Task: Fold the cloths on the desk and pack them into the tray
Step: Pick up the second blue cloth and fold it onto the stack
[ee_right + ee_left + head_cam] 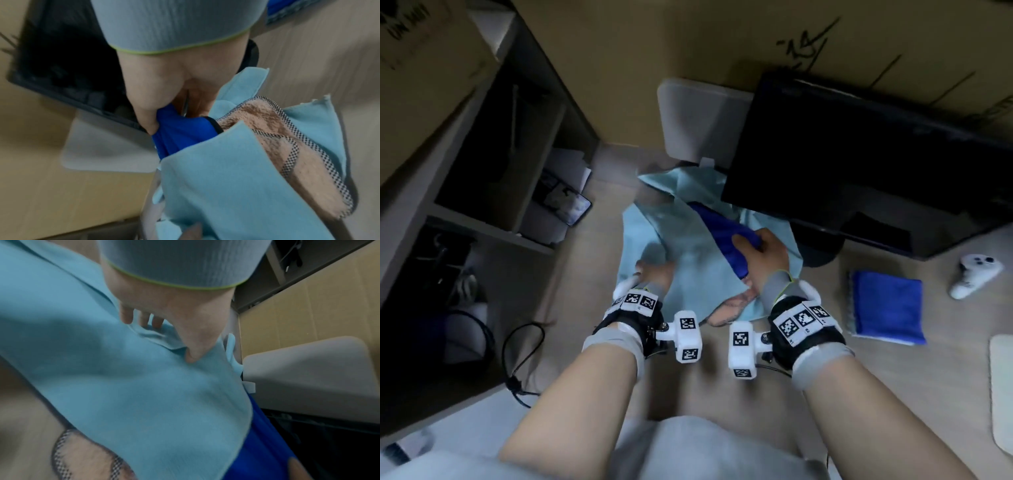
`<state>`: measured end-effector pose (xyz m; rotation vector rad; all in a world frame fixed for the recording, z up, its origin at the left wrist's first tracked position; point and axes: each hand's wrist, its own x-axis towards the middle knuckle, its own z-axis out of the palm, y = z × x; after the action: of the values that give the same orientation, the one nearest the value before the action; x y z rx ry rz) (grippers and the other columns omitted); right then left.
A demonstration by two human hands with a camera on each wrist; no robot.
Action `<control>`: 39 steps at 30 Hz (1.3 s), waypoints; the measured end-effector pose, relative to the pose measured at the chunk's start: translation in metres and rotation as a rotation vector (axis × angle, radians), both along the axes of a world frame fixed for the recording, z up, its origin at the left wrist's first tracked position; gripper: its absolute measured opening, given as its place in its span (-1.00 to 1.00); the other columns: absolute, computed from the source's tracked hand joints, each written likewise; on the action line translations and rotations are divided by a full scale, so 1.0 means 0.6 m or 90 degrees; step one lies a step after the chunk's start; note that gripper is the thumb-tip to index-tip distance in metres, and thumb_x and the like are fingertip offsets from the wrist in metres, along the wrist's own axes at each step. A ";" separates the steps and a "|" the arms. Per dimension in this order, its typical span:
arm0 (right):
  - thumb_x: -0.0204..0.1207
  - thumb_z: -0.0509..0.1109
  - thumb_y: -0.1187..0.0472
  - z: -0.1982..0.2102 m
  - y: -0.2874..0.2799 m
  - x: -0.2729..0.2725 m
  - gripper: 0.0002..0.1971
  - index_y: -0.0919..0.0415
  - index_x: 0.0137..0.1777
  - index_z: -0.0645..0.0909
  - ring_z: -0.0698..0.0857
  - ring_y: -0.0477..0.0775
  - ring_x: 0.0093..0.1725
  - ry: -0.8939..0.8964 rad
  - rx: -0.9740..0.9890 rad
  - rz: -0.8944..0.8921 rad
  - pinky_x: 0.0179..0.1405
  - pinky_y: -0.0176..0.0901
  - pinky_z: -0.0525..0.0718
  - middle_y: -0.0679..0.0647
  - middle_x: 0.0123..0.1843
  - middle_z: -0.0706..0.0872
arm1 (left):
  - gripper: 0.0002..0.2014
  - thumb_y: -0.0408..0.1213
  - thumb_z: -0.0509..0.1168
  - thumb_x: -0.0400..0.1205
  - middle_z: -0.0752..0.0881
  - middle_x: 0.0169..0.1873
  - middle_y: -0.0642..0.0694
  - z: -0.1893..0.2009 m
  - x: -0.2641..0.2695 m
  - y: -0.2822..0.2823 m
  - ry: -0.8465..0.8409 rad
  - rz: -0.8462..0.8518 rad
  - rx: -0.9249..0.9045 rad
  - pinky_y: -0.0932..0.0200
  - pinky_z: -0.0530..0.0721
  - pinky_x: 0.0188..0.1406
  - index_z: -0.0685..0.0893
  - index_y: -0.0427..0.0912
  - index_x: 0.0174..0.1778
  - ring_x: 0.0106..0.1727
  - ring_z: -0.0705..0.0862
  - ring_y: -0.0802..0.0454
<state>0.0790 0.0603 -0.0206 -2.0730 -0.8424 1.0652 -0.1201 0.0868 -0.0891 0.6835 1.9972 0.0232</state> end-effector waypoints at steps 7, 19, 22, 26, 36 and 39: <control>0.37 0.55 0.30 0.103 -0.071 0.056 -0.80 0.14 -0.32 0.57 0.58 -0.11 -0.39 0.094 0.185 -0.068 -0.31 -0.19 0.59 0.02 -0.39 0.66 | -0.46 0.05 0.20 0.42 0.77 0.06 -0.24 0.070 0.058 -0.078 -0.093 -0.058 0.145 -0.01 0.68 0.04 0.63 -0.20 0.23 -0.09 0.75 -0.17; 0.40 0.51 0.49 0.178 -0.250 0.148 -0.78 0.17 -0.15 0.61 0.59 -0.33 -0.37 0.173 0.303 0.056 -0.25 -0.47 0.52 -0.02 -0.32 0.68 | -0.45 -0.39 0.45 0.40 0.62 0.19 -0.16 0.209 0.224 -0.245 -0.333 -0.201 0.461 0.15 0.69 -0.15 0.60 0.20 0.26 -0.14 0.67 0.10; 0.41 0.52 0.44 0.178 -0.270 0.160 -0.80 0.13 -0.15 0.63 0.62 -0.14 -0.28 0.170 0.301 0.041 -0.18 -0.28 0.57 0.07 -0.27 0.72 | -0.79 -0.23 0.53 0.43 0.78 -0.11 -0.05 0.206 0.241 -0.270 -0.222 -0.262 0.439 -0.03 0.73 -0.05 0.70 0.08 -0.08 -0.19 0.71 0.01; 0.42 0.52 0.41 0.182 -0.287 0.185 -0.79 0.08 -0.19 0.61 0.58 -0.03 -0.26 0.150 0.297 -0.007 -0.20 -0.18 0.54 0.09 -0.28 0.69 | -0.83 -0.11 0.52 0.43 0.77 -0.34 -0.01 0.205 0.252 -0.281 -0.105 -0.247 0.415 0.10 0.73 -0.27 0.64 0.02 -0.26 -0.29 0.76 -0.04; 0.46 0.30 0.52 0.212 -0.239 0.203 -0.79 0.21 -0.14 0.66 0.52 -0.24 -0.37 0.098 0.279 -0.085 -0.38 -0.54 0.46 -0.01 -0.31 0.63 | -0.81 -0.21 0.24 0.67 0.76 0.06 -0.18 0.285 0.232 -0.162 -0.022 0.108 0.507 0.17 0.47 -0.04 0.64 -0.15 0.15 0.12 0.70 -0.24; 0.40 0.25 0.54 0.228 -0.216 0.202 -0.75 0.20 -0.21 0.65 0.48 -0.11 -0.35 0.087 0.267 -0.079 -0.41 -0.46 0.46 -0.02 -0.37 0.60 | -0.62 -0.37 0.19 0.63 0.65 0.24 -0.07 0.308 0.252 -0.123 -0.188 0.060 0.542 0.14 0.51 0.20 0.47 -0.06 0.38 0.22 0.64 -0.12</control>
<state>0.2001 -0.0692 0.1163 -1.6598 -0.7816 0.8655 0.0313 0.0128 0.0956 1.0338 1.6830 1.0160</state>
